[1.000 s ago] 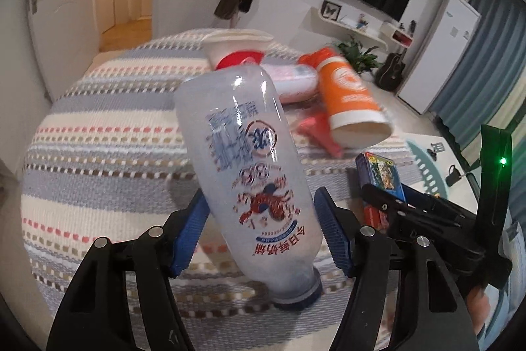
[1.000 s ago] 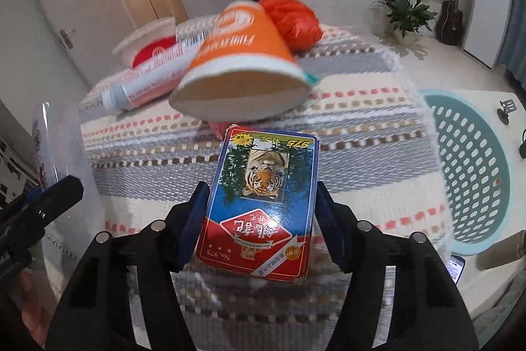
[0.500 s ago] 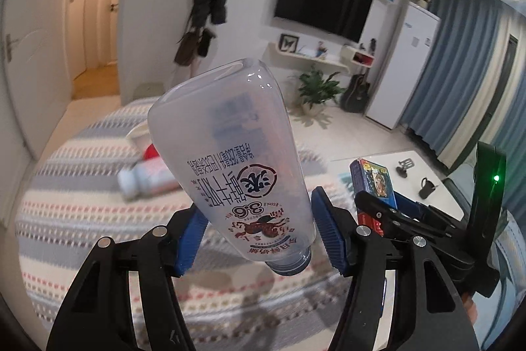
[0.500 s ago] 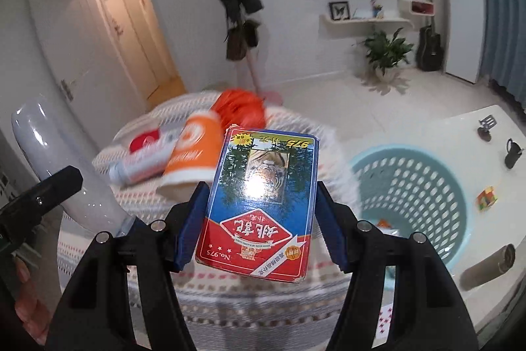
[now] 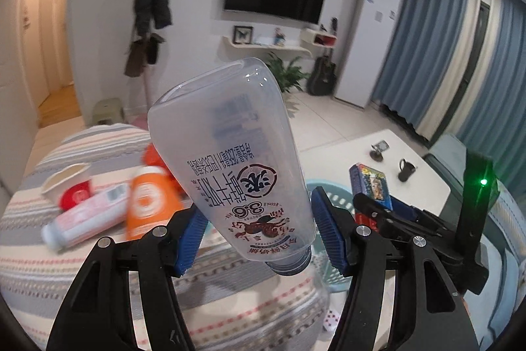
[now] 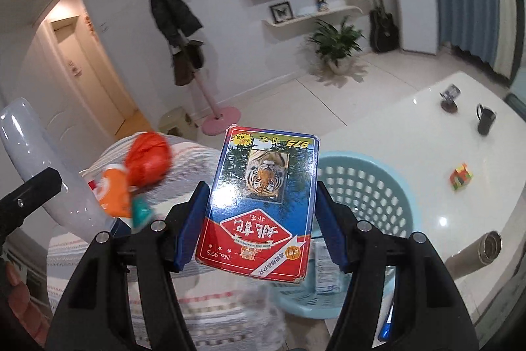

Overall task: Collect trash
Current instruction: 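Carry the bottle and card box toward the blue basket, then open both tools over the blue basket to drop bottle and card box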

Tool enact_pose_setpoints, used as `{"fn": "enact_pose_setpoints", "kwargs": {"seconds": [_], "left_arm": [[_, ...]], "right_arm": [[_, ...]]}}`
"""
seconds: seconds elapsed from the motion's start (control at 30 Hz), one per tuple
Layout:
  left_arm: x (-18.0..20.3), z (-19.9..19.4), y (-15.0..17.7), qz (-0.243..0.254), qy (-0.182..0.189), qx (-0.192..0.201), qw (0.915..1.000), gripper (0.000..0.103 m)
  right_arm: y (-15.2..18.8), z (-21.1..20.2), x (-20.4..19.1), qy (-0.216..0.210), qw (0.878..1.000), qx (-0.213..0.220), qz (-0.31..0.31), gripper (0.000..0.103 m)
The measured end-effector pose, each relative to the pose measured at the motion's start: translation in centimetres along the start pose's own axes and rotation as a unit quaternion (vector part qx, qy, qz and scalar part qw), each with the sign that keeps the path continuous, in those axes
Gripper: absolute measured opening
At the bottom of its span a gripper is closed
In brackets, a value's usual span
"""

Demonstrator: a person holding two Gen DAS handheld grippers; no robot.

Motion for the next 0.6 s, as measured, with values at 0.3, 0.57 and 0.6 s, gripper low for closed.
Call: {"fn": "enact_pose_setpoints", "kwargs": {"seconds": [0.3,0.57,0.6], "left_arm": [[3.1,9.2,2.2,0.017,0.023,-0.057,0.9980,0.060],[4.1,15.0,5.1,0.030,0.030,-0.112,0.9928,0.060],[4.2,15.5,5.4,0.033,0.030,-0.118,0.9921,0.060]], "right_arm": [[3.1,4.9,5.8,0.021,0.997,-0.055,0.052,0.060],[6.2,8.3,9.0,0.031,0.991,-0.102,0.083,0.061],[6.5,8.5,9.2,0.031,0.990,-0.106,0.085,0.061]]}}
Point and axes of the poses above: each gripper's, at about its wrist camera, not at the fingertips, and z roughly the way its jaws point, x to its right, y to its underside, the point moved 4 cm from there along z, roughly the way its jaws point, and after that the axes turned 14 degrees about -z, right-handed, at the moved point
